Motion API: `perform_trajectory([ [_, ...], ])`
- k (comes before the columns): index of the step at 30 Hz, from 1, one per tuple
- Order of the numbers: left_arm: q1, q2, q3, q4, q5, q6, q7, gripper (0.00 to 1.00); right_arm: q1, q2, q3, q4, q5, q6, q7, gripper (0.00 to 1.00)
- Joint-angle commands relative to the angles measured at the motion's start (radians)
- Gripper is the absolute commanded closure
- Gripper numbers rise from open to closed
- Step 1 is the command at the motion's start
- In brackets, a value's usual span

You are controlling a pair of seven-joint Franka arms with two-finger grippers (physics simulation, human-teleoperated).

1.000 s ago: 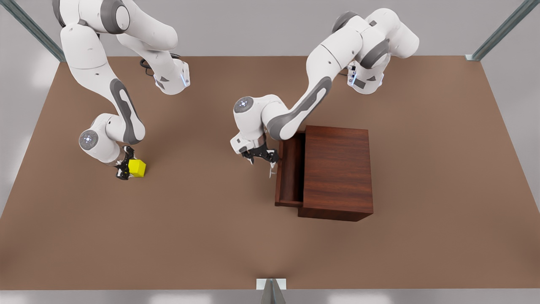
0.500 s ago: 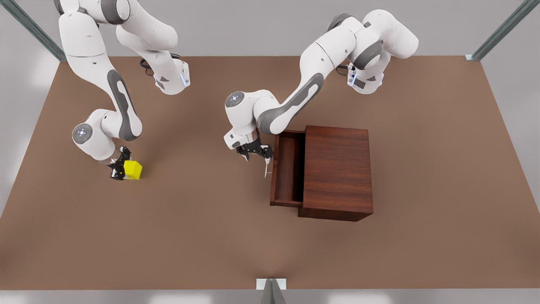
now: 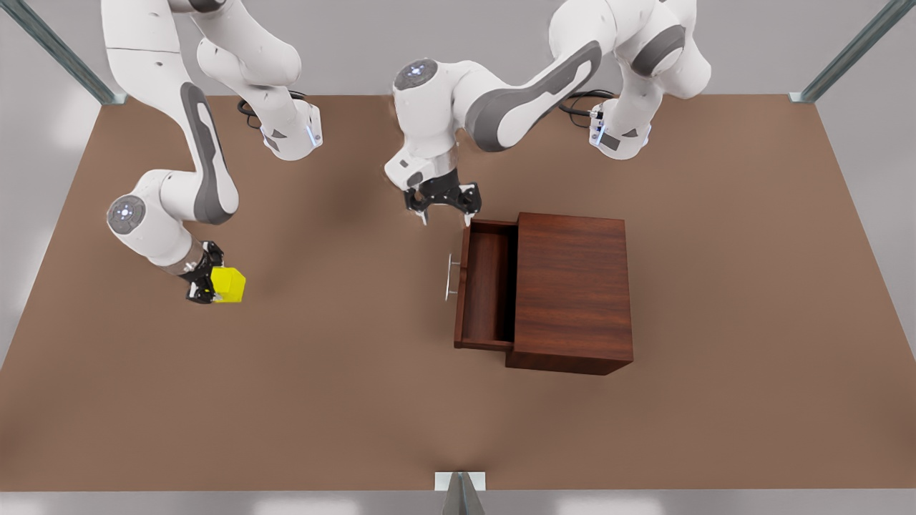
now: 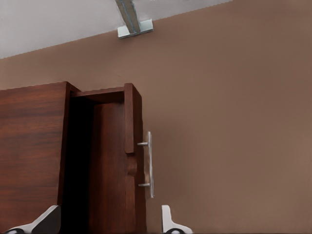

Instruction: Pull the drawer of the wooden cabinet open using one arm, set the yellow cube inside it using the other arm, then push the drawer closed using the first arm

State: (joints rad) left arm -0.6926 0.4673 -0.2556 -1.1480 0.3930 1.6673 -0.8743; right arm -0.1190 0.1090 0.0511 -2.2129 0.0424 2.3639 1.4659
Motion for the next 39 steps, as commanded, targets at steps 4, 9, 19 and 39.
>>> perform_trajectory([
  [4,0.597,-0.136,0.002,-0.036,-0.255,-0.350,0.687,0.00,0.009,-0.008,0.122,0.133,-0.001,-0.330,0.297,0.36],
  [9,0.806,-0.294,0.006,-0.357,-0.335,-0.001,0.949,0.00,0.053,0.011,0.213,0.262,0.001,-0.488,0.520,0.36],
  [19,0.848,-0.253,0.022,-0.354,-0.329,-0.023,0.949,0.00,0.352,0.278,0.211,0.737,-0.006,-0.689,0.970,0.37],
  [39,0.846,-0.253,0.021,-0.351,-0.329,-0.031,0.948,0.00,0.737,0.721,0.139,1.380,-0.004,-0.591,1.490,0.36],
])
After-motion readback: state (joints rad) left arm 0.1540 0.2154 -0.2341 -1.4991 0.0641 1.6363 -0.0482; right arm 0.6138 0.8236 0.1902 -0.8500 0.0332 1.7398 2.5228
